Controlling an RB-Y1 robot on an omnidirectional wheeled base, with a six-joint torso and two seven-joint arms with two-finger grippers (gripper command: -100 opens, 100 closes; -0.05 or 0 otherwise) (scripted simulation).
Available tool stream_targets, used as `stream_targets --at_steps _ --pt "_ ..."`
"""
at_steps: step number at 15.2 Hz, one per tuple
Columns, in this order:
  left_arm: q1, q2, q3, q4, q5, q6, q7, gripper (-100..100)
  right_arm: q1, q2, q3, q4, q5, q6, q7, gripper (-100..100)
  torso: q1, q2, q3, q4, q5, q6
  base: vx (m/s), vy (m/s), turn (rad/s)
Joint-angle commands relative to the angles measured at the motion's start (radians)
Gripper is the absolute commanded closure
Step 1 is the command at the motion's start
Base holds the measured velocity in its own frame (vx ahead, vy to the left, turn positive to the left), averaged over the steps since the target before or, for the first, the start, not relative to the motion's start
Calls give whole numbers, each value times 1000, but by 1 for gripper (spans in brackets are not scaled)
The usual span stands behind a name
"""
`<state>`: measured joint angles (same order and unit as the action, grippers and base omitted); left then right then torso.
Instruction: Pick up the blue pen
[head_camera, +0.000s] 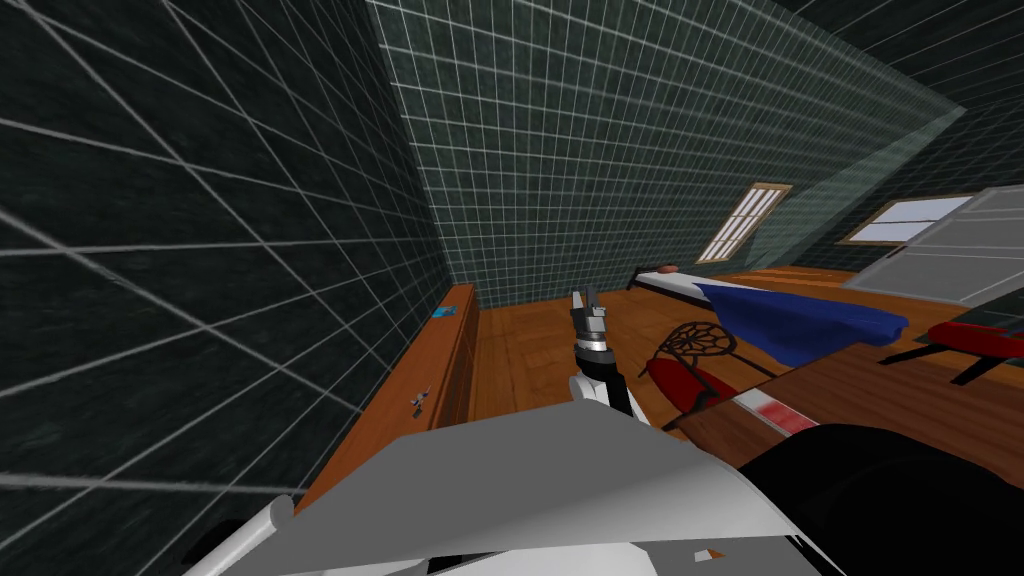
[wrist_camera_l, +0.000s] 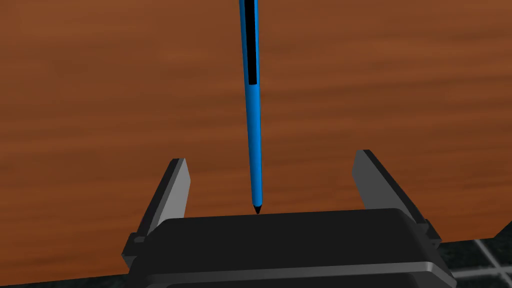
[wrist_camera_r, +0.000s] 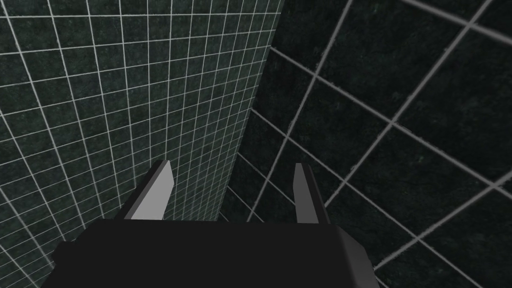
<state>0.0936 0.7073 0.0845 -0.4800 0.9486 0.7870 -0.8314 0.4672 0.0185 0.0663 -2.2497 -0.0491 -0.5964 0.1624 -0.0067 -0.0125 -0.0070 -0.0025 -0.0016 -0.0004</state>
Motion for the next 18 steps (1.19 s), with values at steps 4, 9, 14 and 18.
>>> stream_targets --at_steps 4,9,14,18 --pt "22 -5 -2 17 9 9 -38 -100 0 0 0 0 0 0 0 0 9 0 0 0 2 0 128 29 16" --pt "26 -21 24 77 49 -39 -145 -100 0 0 0 0 0 0 0 0 8 4 2 1 2 0 79 8 78" --pt "30 -32 41 118 76 -70 -222 -100 0 0 0 0 0 0 0 0 8 5 3 1 2 0 67 9 59" --pt "33 -42 59 158 103 -102 -296 -100 0 0 0 0 0 0 0 0 8 5 3 1 2 0 70 7 59"
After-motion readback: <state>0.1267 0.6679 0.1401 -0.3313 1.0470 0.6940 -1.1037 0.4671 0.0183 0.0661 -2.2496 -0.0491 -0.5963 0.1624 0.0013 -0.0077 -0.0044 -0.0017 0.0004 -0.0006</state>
